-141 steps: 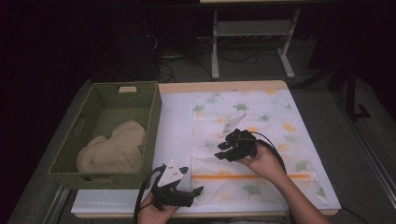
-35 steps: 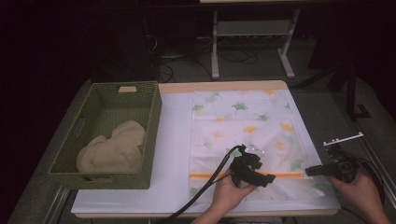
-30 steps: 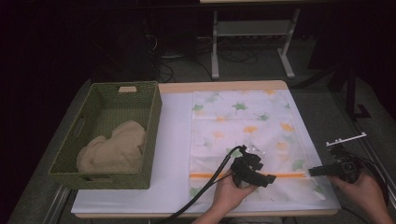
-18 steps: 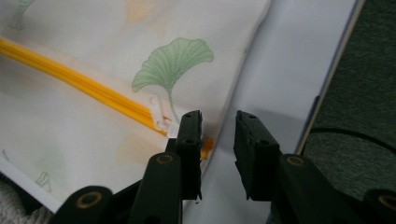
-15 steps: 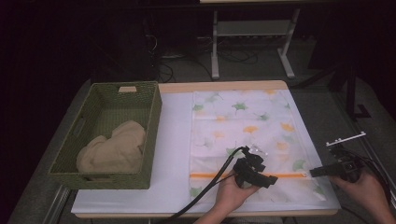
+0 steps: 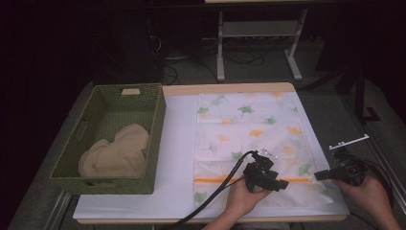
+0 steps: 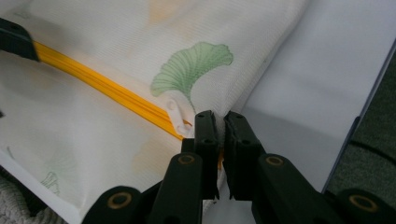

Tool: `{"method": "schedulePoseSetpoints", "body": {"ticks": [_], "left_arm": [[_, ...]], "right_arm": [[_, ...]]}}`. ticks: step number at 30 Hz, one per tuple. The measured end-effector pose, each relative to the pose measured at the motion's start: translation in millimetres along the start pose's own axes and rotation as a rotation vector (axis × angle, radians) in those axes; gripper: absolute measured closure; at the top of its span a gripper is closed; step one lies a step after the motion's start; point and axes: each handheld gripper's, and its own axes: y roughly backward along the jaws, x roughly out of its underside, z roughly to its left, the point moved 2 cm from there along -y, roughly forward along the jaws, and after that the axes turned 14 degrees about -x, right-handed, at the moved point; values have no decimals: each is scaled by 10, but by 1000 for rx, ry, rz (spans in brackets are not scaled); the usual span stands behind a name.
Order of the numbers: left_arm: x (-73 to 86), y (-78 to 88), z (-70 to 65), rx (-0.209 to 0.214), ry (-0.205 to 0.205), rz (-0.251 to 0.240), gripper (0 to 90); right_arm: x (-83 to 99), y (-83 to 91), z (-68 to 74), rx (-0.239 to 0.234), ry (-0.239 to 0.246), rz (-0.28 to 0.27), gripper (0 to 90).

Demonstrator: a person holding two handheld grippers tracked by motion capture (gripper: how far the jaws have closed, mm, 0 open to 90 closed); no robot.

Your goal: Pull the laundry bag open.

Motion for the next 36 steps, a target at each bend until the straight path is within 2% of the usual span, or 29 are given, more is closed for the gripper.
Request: {"method": "schedulePoseSetpoints", "body": {"ticks": [5, 9, 13, 15, 16, 17, 19, 24, 29, 31, 35, 36], "left_arm": [[-67, -98, -22, 37, 32, 3, 522], [-94, -184, -45, 45, 32, 16, 539], [-93, -250, -62, 46, 32, 33, 543], [-90, -261, -67, 44, 33, 35, 548], [-86, -278, -70, 43, 30, 40, 551], [-86, -278, -70, 43, 30, 40, 552], [-83, -288, -73, 42, 28, 45, 557], [-69, -335, -83, 42, 22, 57, 565], [-72, -369, -97, 48, 29, 55, 568], [-78, -374, -99, 56, 32, 54, 569], [-83, -374, -83, 62, 27, 49, 581], [-94, -374, -72, 71, 48, 38, 585]], "right_arm": [[-17, 62, 90, -16, 31, -2, 845], [-29, 106, 137, -50, 49, -20, 835], [-15, 36, 82, -74, 21, 3, 787], [-5, 11, 60, -72, 7, 12, 769], [26, -38, 14, -67, -16, 32, 733], [26, -38, 14, -67, -16, 32, 733], [62, -34, -19, -78, -48, 22, 711], [59, -42, 16, -56, -42, 37, 663], [40, -82, 61, 1, -4, 35, 793], [38, -83, 57, -23, -2, 29, 836], [38, -46, 104, -25, 28, 10, 847], [30, 2, 154, -30, 47, 1, 848]]}}
